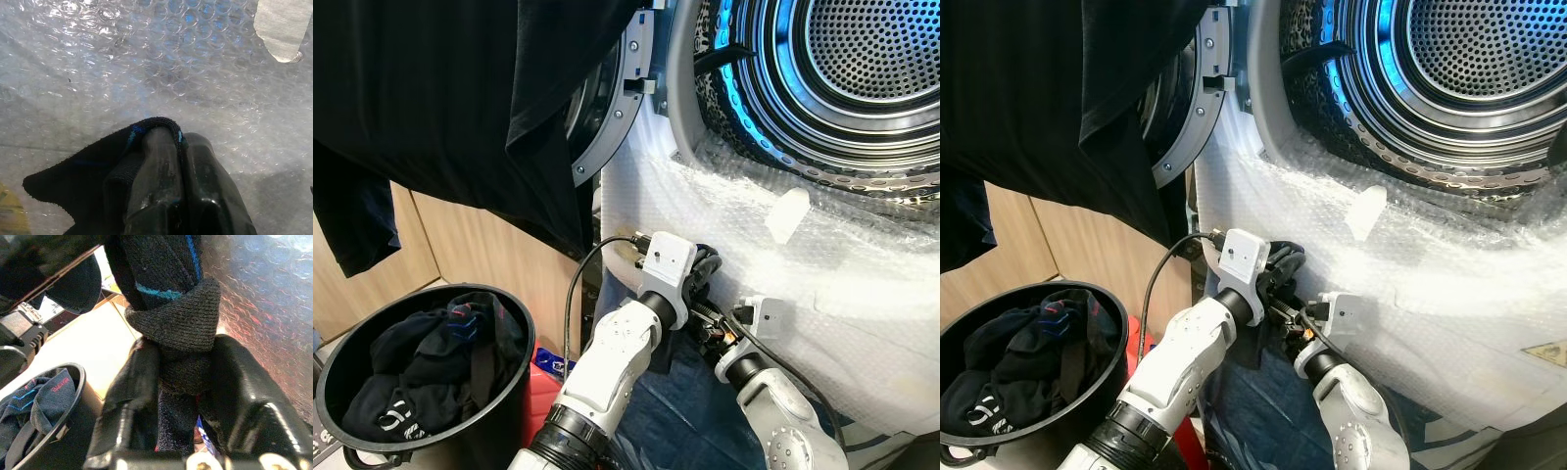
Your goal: Clothes washing
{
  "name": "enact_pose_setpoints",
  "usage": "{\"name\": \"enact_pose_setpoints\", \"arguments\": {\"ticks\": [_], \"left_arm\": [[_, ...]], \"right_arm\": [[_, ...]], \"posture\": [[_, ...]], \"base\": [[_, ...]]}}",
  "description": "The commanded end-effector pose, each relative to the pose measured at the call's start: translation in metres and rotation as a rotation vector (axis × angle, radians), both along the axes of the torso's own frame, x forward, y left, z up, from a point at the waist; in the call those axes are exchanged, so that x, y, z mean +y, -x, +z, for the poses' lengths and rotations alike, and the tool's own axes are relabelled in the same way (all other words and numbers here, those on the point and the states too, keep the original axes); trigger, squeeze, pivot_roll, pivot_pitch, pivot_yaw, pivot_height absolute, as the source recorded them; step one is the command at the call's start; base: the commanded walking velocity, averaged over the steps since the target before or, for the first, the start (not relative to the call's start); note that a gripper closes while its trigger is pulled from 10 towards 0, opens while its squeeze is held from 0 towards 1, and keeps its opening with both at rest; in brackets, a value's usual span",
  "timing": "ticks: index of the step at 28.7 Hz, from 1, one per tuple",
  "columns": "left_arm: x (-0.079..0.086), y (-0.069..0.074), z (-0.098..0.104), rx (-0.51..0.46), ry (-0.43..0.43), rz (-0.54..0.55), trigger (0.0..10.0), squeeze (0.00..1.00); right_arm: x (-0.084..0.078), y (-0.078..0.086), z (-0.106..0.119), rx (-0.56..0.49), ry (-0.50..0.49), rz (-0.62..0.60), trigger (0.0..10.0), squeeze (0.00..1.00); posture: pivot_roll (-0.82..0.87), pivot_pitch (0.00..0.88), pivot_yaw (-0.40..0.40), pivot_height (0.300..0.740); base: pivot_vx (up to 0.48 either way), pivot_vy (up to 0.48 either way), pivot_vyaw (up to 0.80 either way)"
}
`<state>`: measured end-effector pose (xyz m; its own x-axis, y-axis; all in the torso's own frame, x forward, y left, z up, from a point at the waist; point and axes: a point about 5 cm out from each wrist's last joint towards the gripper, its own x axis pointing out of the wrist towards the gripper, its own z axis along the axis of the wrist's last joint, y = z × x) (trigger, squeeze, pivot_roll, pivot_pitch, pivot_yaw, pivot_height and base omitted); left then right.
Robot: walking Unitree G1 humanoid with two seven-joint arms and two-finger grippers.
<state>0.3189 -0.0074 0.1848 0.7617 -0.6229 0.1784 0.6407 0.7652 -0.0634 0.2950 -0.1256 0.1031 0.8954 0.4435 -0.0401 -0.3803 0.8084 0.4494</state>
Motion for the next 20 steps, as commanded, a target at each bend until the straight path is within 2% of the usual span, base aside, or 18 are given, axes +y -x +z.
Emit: {"name": "enact_pose_setpoints", "arguments": {"ticks": [1, 19, 20], "left_arm": [[-0.0069, 0.0008, 0.0106, -0.045, 0.010, -0.007, 10.0, 0.00], [-0.0069, 0.0007, 0.0106, -0.043, 0.011, -0.007, 10.0, 0.00], [-0.0026, 0.0029, 0.0110, -0.048, 0.017, -0.015, 10.0, 1.00]], "right_arm": [[-0.0018, -0.0033, 0.0013, 0.005, 0.000, 0.000, 0.0, 0.00], [-0.0017, -0.0036, 0.0014, 0.004, -0.003, 0.003, 0.0, 0.00], [-0.0064, -0.0028, 0.0021, -0.008, 0.015, 0.033, 0.0, 0.00]], "posture": [[0.06, 0.000, -0.061, 0.740], [0.06, 0.000, -0.061, 0.740], [0.06, 0.000, -0.063, 0.740]], "base": [[0.000, 0.000, 0.00], [0.000, 0.000, 0.00], [0.000, 0.000, 0.00]]}}
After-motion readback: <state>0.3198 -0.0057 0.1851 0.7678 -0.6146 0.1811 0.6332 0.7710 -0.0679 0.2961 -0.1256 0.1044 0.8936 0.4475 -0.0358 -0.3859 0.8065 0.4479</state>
